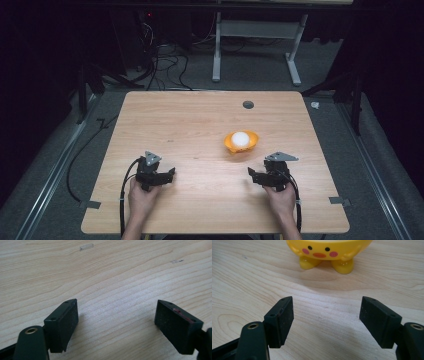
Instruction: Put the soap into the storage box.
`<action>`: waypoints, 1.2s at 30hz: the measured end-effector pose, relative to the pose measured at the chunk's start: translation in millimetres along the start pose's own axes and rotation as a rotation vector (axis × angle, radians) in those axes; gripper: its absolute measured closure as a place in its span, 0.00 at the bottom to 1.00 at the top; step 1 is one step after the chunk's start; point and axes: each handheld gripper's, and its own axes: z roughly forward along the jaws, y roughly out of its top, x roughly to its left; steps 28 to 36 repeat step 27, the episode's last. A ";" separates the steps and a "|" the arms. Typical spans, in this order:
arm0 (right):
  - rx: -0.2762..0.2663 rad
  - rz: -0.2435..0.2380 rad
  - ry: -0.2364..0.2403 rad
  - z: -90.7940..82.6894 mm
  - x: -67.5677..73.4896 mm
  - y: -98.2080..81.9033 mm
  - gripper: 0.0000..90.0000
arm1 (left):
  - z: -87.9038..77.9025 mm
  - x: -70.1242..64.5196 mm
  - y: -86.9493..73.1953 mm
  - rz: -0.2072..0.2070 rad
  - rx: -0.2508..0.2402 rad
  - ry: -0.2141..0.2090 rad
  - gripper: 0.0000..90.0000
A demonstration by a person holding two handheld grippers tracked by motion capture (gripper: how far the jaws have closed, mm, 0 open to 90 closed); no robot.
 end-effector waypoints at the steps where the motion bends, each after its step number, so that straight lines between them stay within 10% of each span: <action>1: 0.002 -0.002 0.002 1.6 0.7 -0.5 0.31 | 0.0 0.0 0.0 0.000 0.000 0.000 0.22; 14: 0.071 -0.071 -0.056 21.9 13.0 -7.1 0.29 | -0.1 0.0 -0.1 0.000 0.000 0.000 0.22; 36: 0.032 -0.090 -0.057 23.3 13.8 -11.9 0.27 | -0.2 -0.1 -0.2 0.000 0.000 0.000 0.22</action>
